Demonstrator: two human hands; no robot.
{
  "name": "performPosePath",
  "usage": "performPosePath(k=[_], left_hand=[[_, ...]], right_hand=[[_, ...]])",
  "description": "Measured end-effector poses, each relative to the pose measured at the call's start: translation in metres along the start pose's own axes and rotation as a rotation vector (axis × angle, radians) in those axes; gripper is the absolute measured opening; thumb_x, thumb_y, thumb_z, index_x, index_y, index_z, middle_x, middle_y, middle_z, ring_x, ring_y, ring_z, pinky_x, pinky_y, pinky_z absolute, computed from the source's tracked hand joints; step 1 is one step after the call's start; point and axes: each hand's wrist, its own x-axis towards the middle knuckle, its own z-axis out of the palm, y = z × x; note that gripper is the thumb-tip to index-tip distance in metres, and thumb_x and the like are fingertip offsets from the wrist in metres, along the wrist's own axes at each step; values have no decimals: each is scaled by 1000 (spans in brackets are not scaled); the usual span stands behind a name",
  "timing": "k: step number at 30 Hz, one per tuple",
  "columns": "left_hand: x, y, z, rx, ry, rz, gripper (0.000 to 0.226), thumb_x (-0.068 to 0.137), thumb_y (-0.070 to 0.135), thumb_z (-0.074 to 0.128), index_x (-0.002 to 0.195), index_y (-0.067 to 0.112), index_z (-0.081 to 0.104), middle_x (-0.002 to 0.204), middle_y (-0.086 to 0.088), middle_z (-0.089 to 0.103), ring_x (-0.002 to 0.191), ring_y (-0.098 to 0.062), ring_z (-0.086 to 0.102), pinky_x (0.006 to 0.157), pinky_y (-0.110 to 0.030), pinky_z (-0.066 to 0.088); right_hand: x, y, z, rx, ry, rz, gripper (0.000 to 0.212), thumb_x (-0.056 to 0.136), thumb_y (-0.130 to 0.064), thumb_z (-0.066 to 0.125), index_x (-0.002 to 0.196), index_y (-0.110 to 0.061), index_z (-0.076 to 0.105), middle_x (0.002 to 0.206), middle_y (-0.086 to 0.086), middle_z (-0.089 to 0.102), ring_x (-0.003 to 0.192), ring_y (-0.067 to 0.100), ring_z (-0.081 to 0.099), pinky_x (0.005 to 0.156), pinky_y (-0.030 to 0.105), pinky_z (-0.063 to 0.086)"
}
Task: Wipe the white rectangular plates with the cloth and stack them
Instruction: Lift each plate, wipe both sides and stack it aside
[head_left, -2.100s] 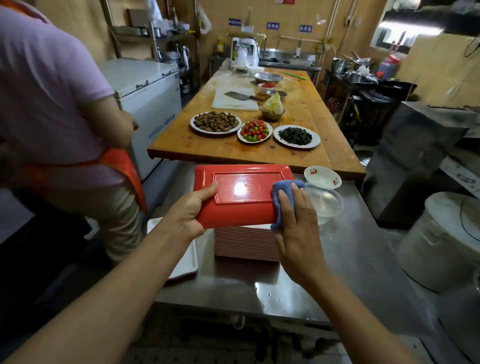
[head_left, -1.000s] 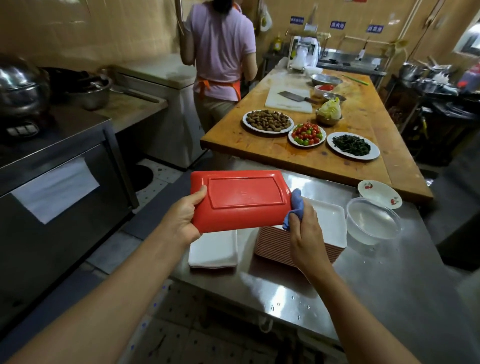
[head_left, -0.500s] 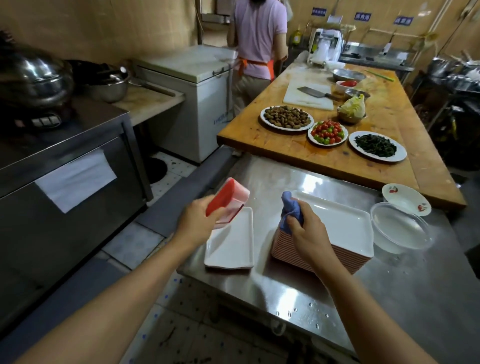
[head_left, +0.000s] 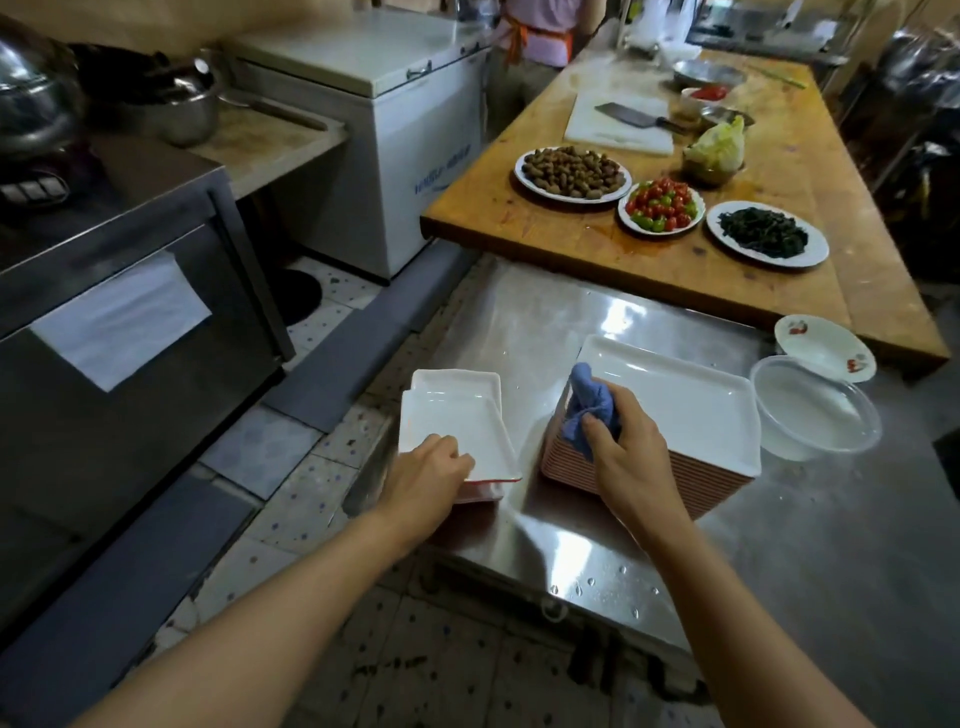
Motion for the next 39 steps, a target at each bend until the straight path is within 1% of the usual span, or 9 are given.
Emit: performPosePath(k=[9,16,21,24,26,29,32,36,39], left_hand=[[-1,-21,39,-75,-180,25,40,90,30,59,126,16,49,137,3,42,127,-15,36,82,-33,48],[8,-27,51,-144,-211,15,55,88,31,63,136,15,43,147,2,33,133,-17,31,91,-34,45],[19,-18,41,-145,-287,-41,41,84,48,62,110,17,49,126,3,44,121,-19,40,79,-32,42],[39,-3,20,-352,-247,-173,59,87,50,58,134,19,42,138,1,46,128,-22,41,97,-37,40],[58,12,-2,-574,-155,-227,60,90,46,56,140,19,38,142,-1,46,128,-21,44,102,-37,39],[85,34,-28,-807,-99,-265,49,91,39,55,135,21,46,125,-1,58,113,-20,53,96,-35,44],[109,53,-43,-899,-118,-314,48,90,30,56,136,22,46,108,1,59,102,-19,55,90,-30,44],[125,66,-45,-1089,-248,-360,54,86,9,55,138,23,44,92,-4,61,84,-21,57,71,-33,52],[129,67,-43,-1132,-291,-362,67,83,-1,52,141,28,38,98,-9,61,91,-25,59,65,-32,52]], right_hand=[[0,9,-8,46,49,30,23,95,-14,48,115,-24,54,88,-17,60,84,-1,57,70,15,42],[-2,13,-9,48,68,45,24,95,-13,49,117,-24,55,89,-15,61,86,1,58,73,16,43],[-6,11,-15,49,77,16,20,94,-11,49,104,-26,56,81,-16,63,83,0,60,77,20,48],[-2,8,-24,14,142,-76,20,92,-1,47,77,-11,55,71,-8,62,71,-6,58,63,4,43],[6,12,-28,-66,196,-59,12,92,-4,49,85,-9,56,90,2,57,79,-9,54,68,2,38],[23,21,-29,-221,209,-14,24,92,-11,51,116,-13,55,112,2,41,85,-6,43,80,11,34],[41,26,-23,-349,95,9,41,92,-17,53,132,-13,47,118,3,43,110,17,46,92,21,34],[53,37,-11,-509,-28,-33,26,91,-14,52,111,-2,64,119,14,55,111,28,50,92,31,39],[57,45,-3,-509,-89,-36,26,89,-9,54,110,-2,67,123,12,50,109,25,48,82,22,37]])
